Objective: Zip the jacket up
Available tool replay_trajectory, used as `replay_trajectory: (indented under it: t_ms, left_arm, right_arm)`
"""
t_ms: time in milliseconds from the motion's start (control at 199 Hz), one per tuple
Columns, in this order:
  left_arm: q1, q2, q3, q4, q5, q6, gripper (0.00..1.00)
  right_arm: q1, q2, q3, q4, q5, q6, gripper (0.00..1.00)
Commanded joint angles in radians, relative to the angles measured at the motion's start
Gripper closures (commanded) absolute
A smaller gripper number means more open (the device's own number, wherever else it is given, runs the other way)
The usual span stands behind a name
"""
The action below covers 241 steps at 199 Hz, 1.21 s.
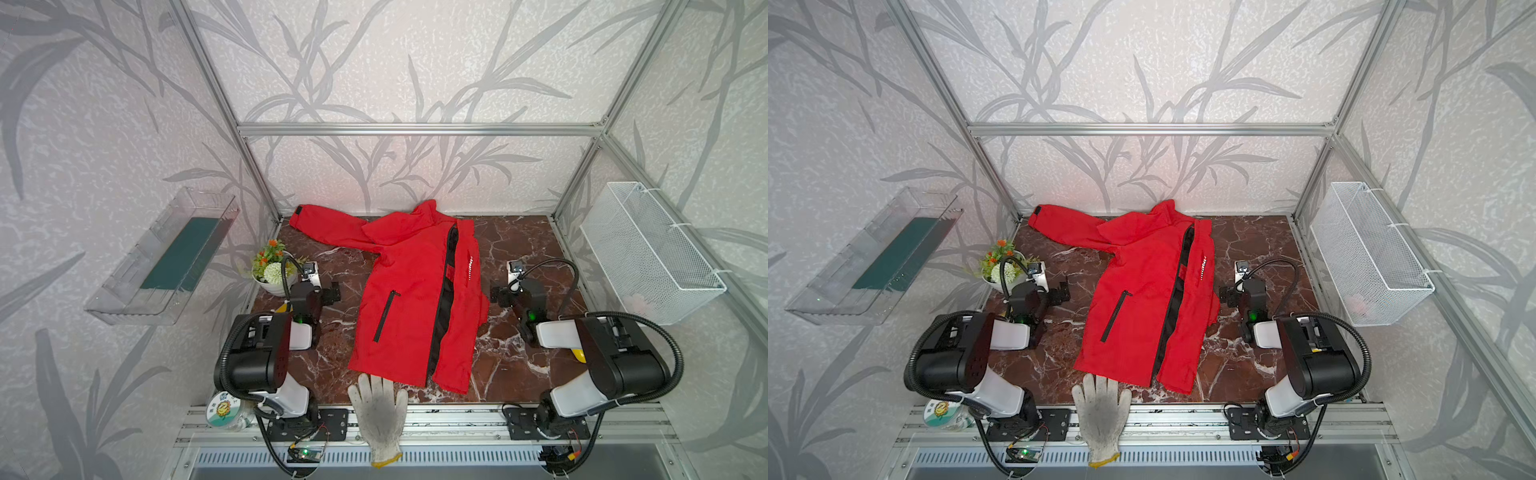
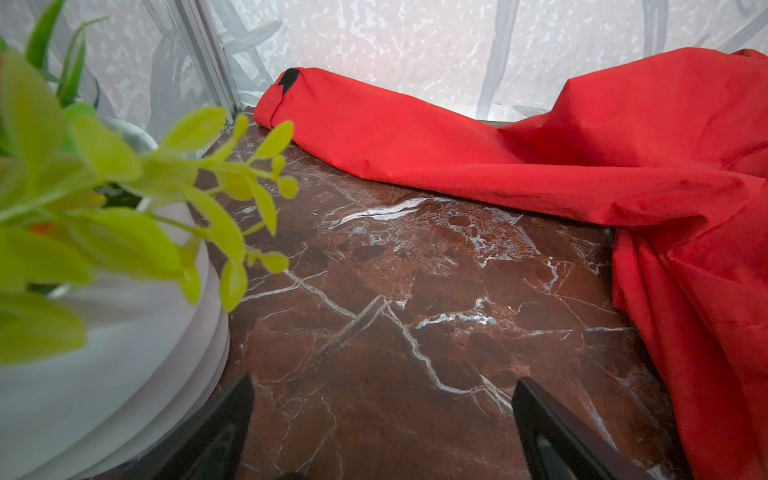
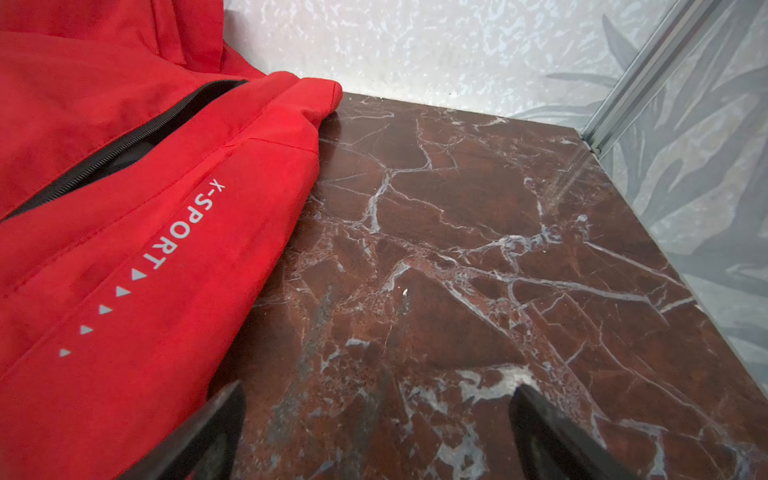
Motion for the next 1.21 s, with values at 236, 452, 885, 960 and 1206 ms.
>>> replay_trajectory:
  t_ms: [236, 452, 885, 960, 1206]
  left_arm:
    - [-0.006, -0.021, 0.004, 0.016, -0.008, 0.002, 0.01]
    - [-0.006, -0.020, 0.010, 0.005, -0.030, -0.007, 0.01]
    - [-0.008, -0.074, 0.041, -0.095, -0.183, -0.057, 0.01]
    - [-0.008, -0.185, 0.116, -0.325, -0.214, -0.066, 0.01]
    - [-0.018, -0.397, 0.516, -1.200, -0.294, -0.175, 0.01]
  right_arm:
    - [-0.003, -0.017, 0.015, 0.006, -0.017, 0.007, 0.01]
    - [-0.004, -0.017, 0.015, 0.005, -0.017, 0.007, 0.01]
    - [-0.001, -0.036, 0.006, 0.045, -0.045, -0.016, 0.01]
    - [0.029, -0.155, 0.047, -0.161, -0.018, -0.029, 0.01]
    - [0.125, -0.482, 0.252, -0.845, 0.254, 0.185, 0.01]
